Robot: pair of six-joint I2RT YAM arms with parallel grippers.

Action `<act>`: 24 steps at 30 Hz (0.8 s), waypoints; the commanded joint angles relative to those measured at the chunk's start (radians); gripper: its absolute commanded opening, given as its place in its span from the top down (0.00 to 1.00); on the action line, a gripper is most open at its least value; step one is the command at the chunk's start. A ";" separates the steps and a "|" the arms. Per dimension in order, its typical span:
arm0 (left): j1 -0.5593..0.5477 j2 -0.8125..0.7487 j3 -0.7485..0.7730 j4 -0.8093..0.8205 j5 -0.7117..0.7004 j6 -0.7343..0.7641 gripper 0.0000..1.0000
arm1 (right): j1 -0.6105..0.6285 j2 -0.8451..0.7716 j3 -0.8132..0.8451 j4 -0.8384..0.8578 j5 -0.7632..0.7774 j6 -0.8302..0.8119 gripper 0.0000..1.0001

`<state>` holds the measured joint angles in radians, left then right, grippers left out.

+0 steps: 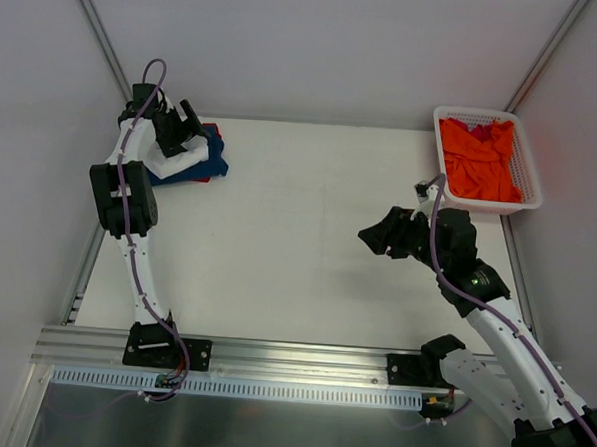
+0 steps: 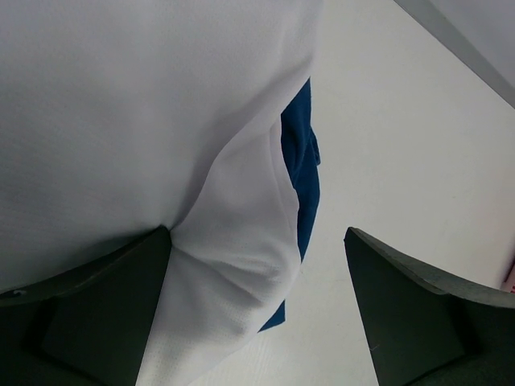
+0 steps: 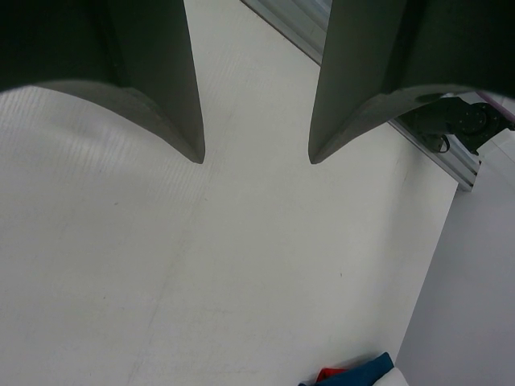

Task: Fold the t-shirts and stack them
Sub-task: Neatly place the folded tshirt to the corner

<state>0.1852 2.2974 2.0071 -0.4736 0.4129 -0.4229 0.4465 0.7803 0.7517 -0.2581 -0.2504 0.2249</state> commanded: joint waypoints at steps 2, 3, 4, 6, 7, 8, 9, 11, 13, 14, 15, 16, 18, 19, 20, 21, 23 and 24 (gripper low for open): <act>-0.015 -0.079 -0.041 -0.074 0.026 0.002 0.08 | -0.008 -0.007 -0.003 0.017 -0.003 0.016 0.42; -0.016 -0.096 -0.041 -0.074 0.017 0.009 0.08 | -0.008 -0.007 -0.003 0.017 -0.003 0.017 0.42; -0.018 -0.131 -0.041 -0.076 0.010 0.021 0.07 | -0.008 -0.007 -0.003 0.017 -0.001 0.017 0.42; -0.023 -0.171 -0.048 -0.074 0.003 0.026 0.07 | -0.009 -0.004 -0.005 0.017 0.007 0.017 0.42; -0.026 -0.212 -0.053 -0.074 0.001 0.030 0.07 | -0.008 -0.001 -0.005 0.017 0.011 0.016 0.42; -0.036 -0.236 -0.067 -0.074 -0.009 0.032 0.07 | -0.008 0.004 -0.003 0.017 0.017 0.016 0.41; -0.044 -0.257 -0.071 -0.074 -0.013 0.033 0.06 | -0.008 0.008 -0.003 0.017 0.020 0.016 0.40; -0.065 -0.326 -0.091 -0.074 -0.023 0.041 0.05 | -0.008 0.016 0.005 0.011 0.030 0.013 0.40; -0.108 -0.387 -0.099 -0.074 -0.051 0.049 0.04 | -0.008 0.027 0.018 -0.003 0.043 0.008 0.38; -0.125 -0.407 -0.100 -0.074 -0.059 0.052 0.04 | -0.008 0.030 0.024 -0.010 0.051 0.005 0.38; -0.156 -0.424 -0.102 -0.074 -0.074 0.052 0.04 | -0.008 0.037 0.038 -0.018 0.057 0.002 0.37; -0.171 -0.458 -0.100 -0.073 -0.075 0.050 0.04 | -0.008 0.042 0.043 -0.026 0.074 -0.005 0.37; -0.193 -0.502 -0.102 -0.073 -0.075 0.042 0.03 | -0.008 0.053 0.058 -0.050 0.091 -0.009 0.35; -0.238 -0.518 -0.102 -0.072 -0.079 0.042 0.03 | -0.008 0.053 0.060 -0.056 0.103 -0.012 0.33; -0.256 -0.535 -0.113 -0.072 -0.083 0.039 0.03 | -0.008 0.054 0.063 -0.062 0.111 -0.013 0.33; -0.272 -0.565 -0.117 -0.069 -0.088 0.044 0.03 | -0.008 0.057 0.069 -0.069 0.117 -0.015 0.33; -0.319 -0.592 -0.139 -0.065 -0.092 0.039 0.03 | -0.008 0.051 0.069 -0.070 0.138 -0.013 0.31; -0.332 -0.614 -0.146 -0.059 -0.089 0.042 0.03 | -0.008 0.044 0.067 -0.070 0.146 -0.012 0.30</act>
<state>-0.1177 1.7493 1.8896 -0.5354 0.3470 -0.4004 0.4461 0.8379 0.7704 -0.3149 -0.1513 0.2226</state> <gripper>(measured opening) 0.972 0.691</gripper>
